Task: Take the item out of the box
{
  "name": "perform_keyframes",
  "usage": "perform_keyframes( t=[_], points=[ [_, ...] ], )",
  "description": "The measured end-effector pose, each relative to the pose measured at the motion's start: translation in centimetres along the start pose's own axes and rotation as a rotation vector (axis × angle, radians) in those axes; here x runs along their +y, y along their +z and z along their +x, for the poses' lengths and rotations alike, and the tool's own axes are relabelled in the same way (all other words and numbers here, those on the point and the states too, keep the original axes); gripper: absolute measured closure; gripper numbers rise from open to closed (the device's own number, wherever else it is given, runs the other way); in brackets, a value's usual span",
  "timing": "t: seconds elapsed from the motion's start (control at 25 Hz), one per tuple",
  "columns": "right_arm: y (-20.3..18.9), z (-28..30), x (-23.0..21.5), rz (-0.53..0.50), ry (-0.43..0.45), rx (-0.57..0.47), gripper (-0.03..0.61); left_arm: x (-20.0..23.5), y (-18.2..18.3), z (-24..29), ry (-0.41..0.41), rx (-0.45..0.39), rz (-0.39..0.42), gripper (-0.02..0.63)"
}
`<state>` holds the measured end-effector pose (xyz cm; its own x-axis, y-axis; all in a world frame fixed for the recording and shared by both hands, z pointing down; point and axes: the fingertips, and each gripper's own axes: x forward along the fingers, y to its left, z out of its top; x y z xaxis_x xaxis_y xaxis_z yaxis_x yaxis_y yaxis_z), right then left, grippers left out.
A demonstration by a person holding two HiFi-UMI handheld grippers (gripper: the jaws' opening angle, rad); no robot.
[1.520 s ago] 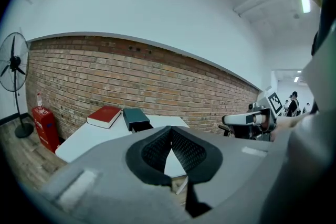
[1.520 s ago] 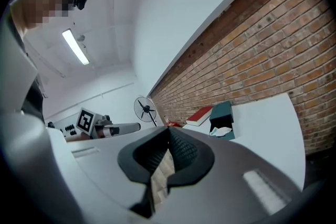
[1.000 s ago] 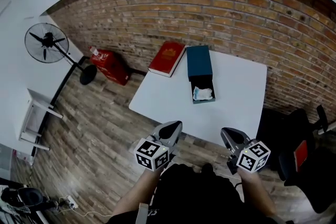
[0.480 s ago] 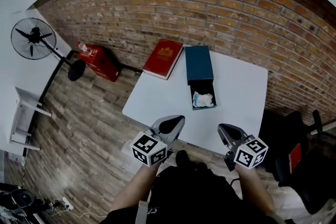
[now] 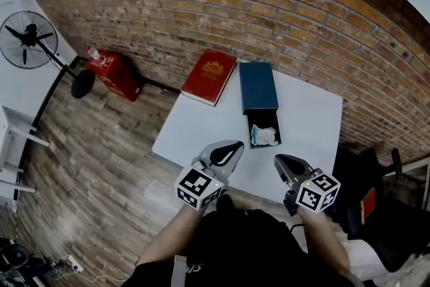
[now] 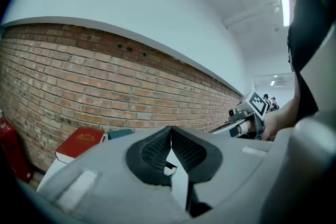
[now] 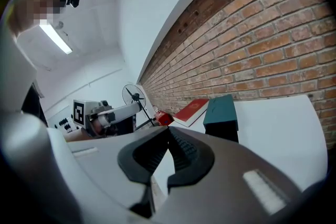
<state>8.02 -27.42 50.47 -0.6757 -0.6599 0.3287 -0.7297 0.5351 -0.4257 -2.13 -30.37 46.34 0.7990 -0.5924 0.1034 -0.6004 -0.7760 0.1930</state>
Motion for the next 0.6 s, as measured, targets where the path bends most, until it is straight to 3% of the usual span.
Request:
perform_keyframes(
  t=[0.32,0.6],
  points=[
    [-1.9,2.4,-1.6,0.003,-0.104,0.059,0.578,2.2,-2.0,0.2,-0.065,0.035,-0.037,0.518],
    [-2.5,4.7,-5.4,-0.044,-0.188,0.17,0.577,2.7,-3.5,2.3,-0.13,0.079,-0.062,0.518]
  ],
)
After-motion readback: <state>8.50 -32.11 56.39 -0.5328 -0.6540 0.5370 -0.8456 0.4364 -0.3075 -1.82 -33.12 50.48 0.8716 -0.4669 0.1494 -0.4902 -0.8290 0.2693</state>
